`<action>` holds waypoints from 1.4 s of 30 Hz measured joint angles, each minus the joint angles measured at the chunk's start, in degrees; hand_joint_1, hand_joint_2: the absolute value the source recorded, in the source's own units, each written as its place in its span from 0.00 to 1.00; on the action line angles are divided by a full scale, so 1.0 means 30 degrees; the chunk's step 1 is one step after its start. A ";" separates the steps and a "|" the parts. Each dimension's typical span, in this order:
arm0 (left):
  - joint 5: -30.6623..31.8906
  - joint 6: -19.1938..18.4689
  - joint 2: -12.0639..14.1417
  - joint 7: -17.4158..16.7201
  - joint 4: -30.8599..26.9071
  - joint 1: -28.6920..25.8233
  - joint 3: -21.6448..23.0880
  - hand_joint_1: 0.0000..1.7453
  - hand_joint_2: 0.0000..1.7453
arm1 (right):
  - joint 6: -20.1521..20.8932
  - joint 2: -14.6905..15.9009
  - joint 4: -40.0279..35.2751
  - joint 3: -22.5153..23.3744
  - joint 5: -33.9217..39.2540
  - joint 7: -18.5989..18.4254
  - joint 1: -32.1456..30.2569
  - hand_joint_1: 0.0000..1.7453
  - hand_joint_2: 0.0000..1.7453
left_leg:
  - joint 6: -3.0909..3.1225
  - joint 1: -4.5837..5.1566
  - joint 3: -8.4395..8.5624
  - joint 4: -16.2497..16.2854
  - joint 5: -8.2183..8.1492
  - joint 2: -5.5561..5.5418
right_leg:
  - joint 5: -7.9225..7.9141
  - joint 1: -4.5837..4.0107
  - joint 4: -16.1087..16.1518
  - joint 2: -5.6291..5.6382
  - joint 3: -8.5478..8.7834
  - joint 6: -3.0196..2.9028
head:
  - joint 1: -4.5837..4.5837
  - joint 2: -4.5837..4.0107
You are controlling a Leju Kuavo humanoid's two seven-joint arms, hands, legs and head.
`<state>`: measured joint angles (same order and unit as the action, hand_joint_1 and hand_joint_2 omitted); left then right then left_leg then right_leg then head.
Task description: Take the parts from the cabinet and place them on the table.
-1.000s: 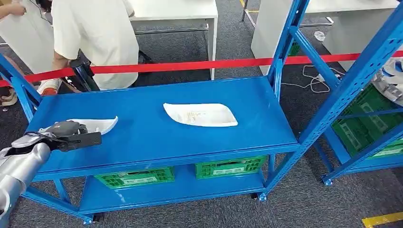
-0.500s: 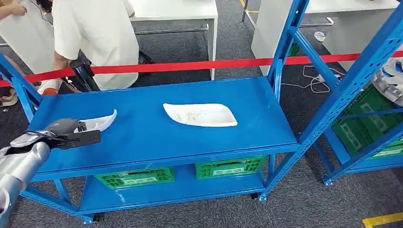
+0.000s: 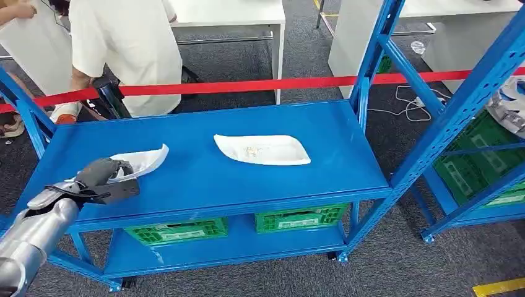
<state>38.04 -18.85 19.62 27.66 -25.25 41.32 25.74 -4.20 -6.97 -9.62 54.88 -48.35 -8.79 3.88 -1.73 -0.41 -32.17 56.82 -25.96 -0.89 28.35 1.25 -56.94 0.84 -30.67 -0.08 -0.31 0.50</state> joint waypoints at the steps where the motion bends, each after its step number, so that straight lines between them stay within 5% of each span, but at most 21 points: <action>1: -0.1423 -0.0972 -0.0342 0.0730 -0.0548 -0.0331 -0.0547 1.00 1.00 | 0.0022 0.0000 0.0000 0.0059 0.0000 0.0066 -0.0001 0.00 1.00 | 0.0001 0.0003 0.0000 0.0001 0.0000 -0.0020 | 0.0002 0.0006 0.0000 -0.0011 0.0002 0.0002 | 0.0000 0.0000; 4: -0.7515 -0.5322 -0.1385 0.0965 -0.3055 -0.1398 -0.2623 1.00 1.00 | 0.0022 0.0007 0.0000 0.0205 -0.0014 0.0438 0.0014 0.00 1.00 | 0.0004 0.0005 -0.0006 0.0001 -0.0001 -0.0034 | 0.0002 0.0028 0.0000 -0.0026 0.0027 0.0005 | 0.0000 0.0000; 7: -1.5838 -0.8746 -0.2507 -0.1311 -0.6438 -0.2854 -0.4148 1.00 1.00 | 0.0109 0.0029 0.0000 0.0249 -0.0131 0.0591 0.0018 0.00 1.00 | 0.0023 0.0035 -0.0009 0.0004 -0.0018 0.0049 | -0.0010 0.0035 0.0001 0.0042 -0.0001 0.0020 | 0.0007 0.0000; 10: -2.2077 -0.9003 -0.3300 -0.4151 -0.9503 -0.4002 -0.4990 1.00 1.00 | 0.0131 0.0029 0.0000 0.0351 -0.0153 0.0408 0.0002 0.00 1.00 | 0.0036 0.0035 -0.0010 0.0004 -0.0041 0.0062 | -0.0006 0.0034 0.0004 0.0048 -0.0008 0.0021 | 0.0007 0.0000; 12: -2.3894 -0.8908 -0.3489 -0.4877 -1.1294 -0.4710 -0.5259 1.00 1.00 | 0.0087 0.0029 0.0000 0.0358 -0.0182 0.0204 -0.0007 0.00 1.00 | 0.0042 0.0034 -0.0013 0.0002 -0.0048 0.0059 | 0.0009 0.0032 0.0005 0.0042 -0.0007 0.0039 | 0.0000 0.0000; 18: -2.3564 -0.8143 -0.3518 -0.4869 -1.4483 -0.6155 -0.5550 1.00 1.00 | 0.0073 0.0029 0.0000 0.0365 -0.0299 0.0037 -0.0022 0.00 1.00 | 0.0033 0.0029 -0.0021 -0.0005 -0.0057 0.0041 | 0.0044 0.0024 0.0002 0.0031 -0.0007 0.0042 | 0.0000 0.0000; 26: -2.4862 -0.8304 -0.3510 -0.4986 -1.5845 -0.7008 -0.5666 1.00 1.00 | 0.0255 0.0029 0.0000 0.0365 -0.0350 0.0416 -0.0022 0.00 1.00 | 0.0036 0.0030 -0.0031 -0.0004 -0.0064 0.0037 | 0.0052 0.0030 0.0003 0.0028 -0.0007 0.0047 | 0.0000 0.0000; 31: -2.6106 -0.7984 -0.3496 -0.7003 -1.6347 -0.7455 -0.5644 1.00 1.00 | 0.0255 0.0029 0.0000 0.0365 -0.0502 0.0431 -0.0010 0.00 1.00 | 0.0041 0.0033 -0.0032 -0.0001 -0.0070 0.0027 | 0.0057 0.0034 0.0005 0.0021 -0.0007 0.0056 | 0.0000 0.0000; 38: -2.6602 -0.7808 -0.3416 -0.7980 -1.6624 -0.7583 -0.5535 1.00 1.00 | 0.0182 0.0007 0.0000 0.0445 -0.0473 0.0262 -0.0004 0.00 1.00 | 0.0355 0.0145 -0.0095 0.0205 -0.0152 0.0017 | -0.0039 0.0213 0.0107 0.0021 0.0064 0.0411 | -0.0015 0.0000; 40: -2.6507 -0.7735 -0.3430 -0.7943 -1.6836 -0.7639 -0.5528 1.00 1.00 | 0.0175 0.0015 0.0000 0.0562 -0.0379 0.0307 0.0006 0.00 1.00 | 0.0609 -0.0051 0.0039 -0.0181 0.0093 0.0134 | 0.0444 0.0126 -0.0321 -0.0062 -0.0097 0.0429 | 0.0022 0.0000; 42: -2.6334 -0.7663 -0.3409 -0.7733 -1.6996 -0.7765 -0.5528 1.00 1.00 | 0.0138 0.0007 0.0000 0.0693 -0.0299 0.0365 0.0015 0.00 1.00 | 0.0702 -0.0048 -0.0048 -0.0172 0.0123 0.0196 | 0.2059 0.0077 -0.2955 -0.0121 -0.1314 0.0380 | 0.0175 0.0000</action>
<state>-40.96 -41.83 9.40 4.46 -76.24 18.02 9.16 -3.78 -6.95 -9.62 56.96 -49.24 -7.69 3.92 0.37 -0.55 -32.31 56.30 -25.59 -0.30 34.53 1.48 -65.81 0.48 -34.61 1.06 0.22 0.50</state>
